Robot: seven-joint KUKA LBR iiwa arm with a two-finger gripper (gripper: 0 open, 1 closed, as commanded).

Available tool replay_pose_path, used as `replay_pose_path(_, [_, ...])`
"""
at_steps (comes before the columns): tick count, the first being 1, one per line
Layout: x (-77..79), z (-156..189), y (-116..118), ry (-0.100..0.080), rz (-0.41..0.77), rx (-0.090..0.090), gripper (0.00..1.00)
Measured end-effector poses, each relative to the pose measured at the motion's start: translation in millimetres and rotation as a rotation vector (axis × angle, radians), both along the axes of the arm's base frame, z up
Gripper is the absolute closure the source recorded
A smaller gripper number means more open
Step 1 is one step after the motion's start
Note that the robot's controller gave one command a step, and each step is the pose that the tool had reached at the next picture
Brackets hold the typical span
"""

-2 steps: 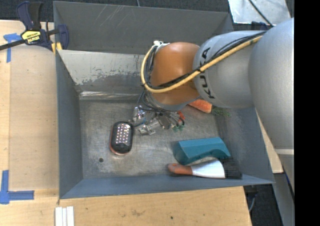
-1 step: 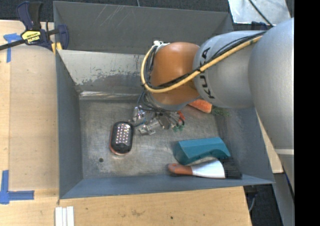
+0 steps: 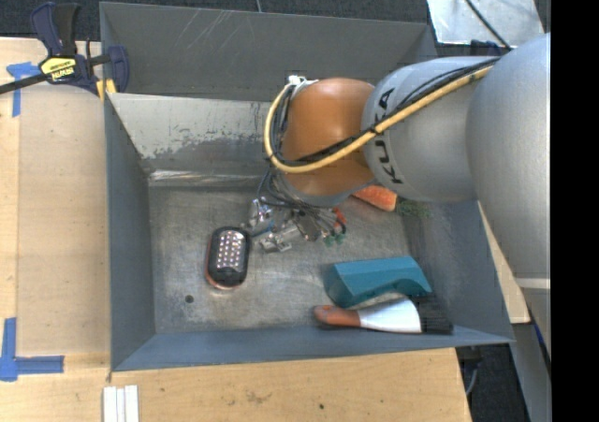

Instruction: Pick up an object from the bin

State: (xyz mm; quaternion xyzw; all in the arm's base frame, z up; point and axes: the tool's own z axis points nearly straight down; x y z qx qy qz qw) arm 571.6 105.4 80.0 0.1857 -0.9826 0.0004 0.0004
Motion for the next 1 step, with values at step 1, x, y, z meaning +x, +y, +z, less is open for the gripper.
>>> replay_pose_path(1, [-0.4, 5.1, -0.1, -0.003, -0.001, 0.001, 1.00])
